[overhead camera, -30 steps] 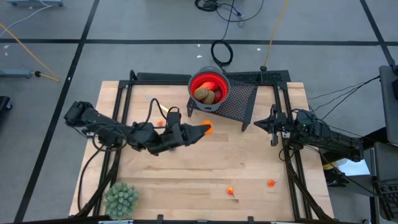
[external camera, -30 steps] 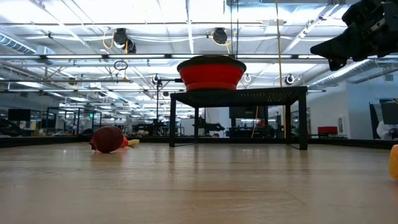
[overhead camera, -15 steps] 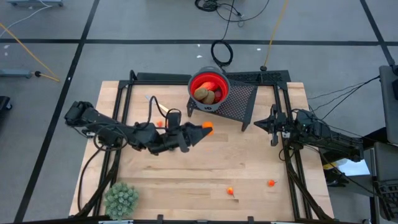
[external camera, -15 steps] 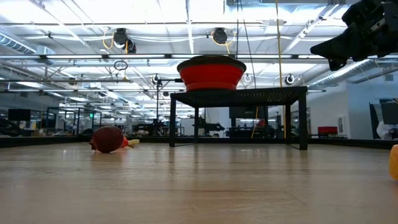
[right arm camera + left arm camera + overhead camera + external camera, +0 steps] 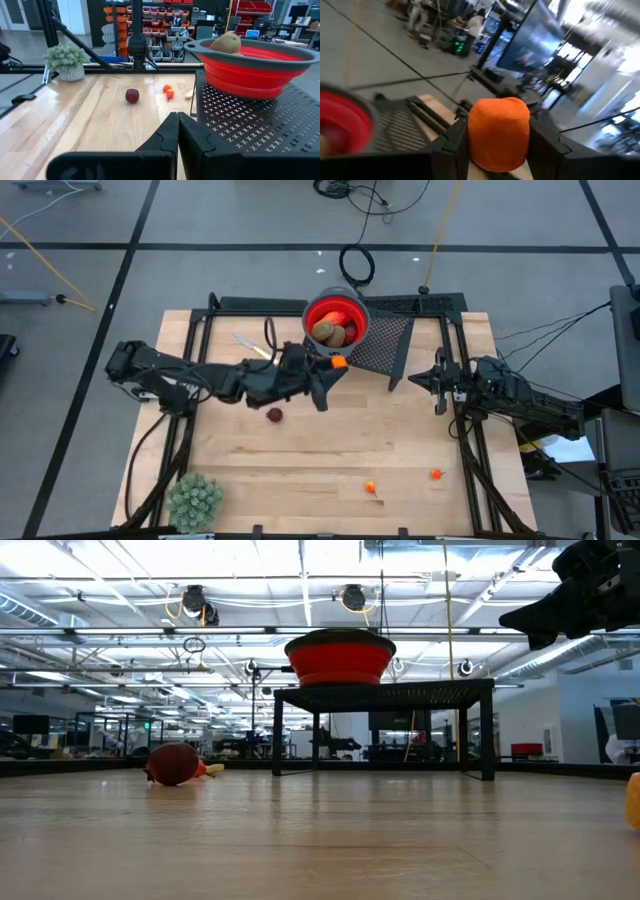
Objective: Pick & Place Fruit
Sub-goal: Put the orange into the strainer bowl on the shelf
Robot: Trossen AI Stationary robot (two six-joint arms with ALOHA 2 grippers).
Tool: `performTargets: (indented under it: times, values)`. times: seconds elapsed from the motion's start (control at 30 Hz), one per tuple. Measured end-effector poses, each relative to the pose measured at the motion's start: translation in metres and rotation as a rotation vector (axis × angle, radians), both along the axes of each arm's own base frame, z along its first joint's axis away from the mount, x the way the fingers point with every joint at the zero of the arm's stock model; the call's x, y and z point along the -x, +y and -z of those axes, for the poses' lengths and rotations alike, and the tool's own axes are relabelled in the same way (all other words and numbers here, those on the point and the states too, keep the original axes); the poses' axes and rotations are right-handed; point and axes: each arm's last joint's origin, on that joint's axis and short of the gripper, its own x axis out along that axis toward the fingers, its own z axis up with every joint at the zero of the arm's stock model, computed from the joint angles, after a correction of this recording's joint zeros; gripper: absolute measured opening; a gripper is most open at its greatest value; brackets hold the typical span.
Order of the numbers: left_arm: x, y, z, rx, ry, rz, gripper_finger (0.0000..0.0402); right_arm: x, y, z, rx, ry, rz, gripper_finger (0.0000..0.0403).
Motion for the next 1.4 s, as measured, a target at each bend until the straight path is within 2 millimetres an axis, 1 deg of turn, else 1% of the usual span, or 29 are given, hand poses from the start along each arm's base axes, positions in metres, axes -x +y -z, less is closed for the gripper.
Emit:
performTargets:
  times: [0.2, 0.3, 0.57, 0.77, 1.17, 1.33, 1.4]
  values:
    - [-0.002, 0.03, -0.012, -0.157, 0.117, -0.079, 0.0145, 0.0, 0.0, 0.0, 0.0, 0.0, 0.0, 0.0]
    - [-0.002, 0.048, -0.017, -0.231, 0.17, -0.082, 0.0145, 0.0, 0.0, 0.0, 0.008, 0.001, 0.0, 0.0]
    - [0.0, 0.103, -0.018, -0.334, 0.232, -0.075, 0.0145, 0.0, 0.0, 0.0, 0.02, 0.002, -0.001, 0.0]
    - [0.005, 0.135, -0.016, -0.368, 0.27, -0.063, 0.0145, 0.0, 0.0, 0.0, 0.019, 0.002, 0.0, 0.0]
    - [0.018, 0.178, -0.009, -0.395, 0.359, -0.05, 0.0145, 0.0, -0.001, 0.0, 0.02, 0.002, 0.022, 0.0]
    - [0.023, 0.189, -0.008, -0.383, 0.37, -0.042, 0.0145, 0.0, -0.001, 0.0, 0.021, 0.002, 0.033, 0.0]
    - [0.022, 0.193, -0.006, -0.382, 0.369, -0.038, 0.0145, 0.0, -0.001, 0.0, 0.02, 0.002, 0.031, 0.0]
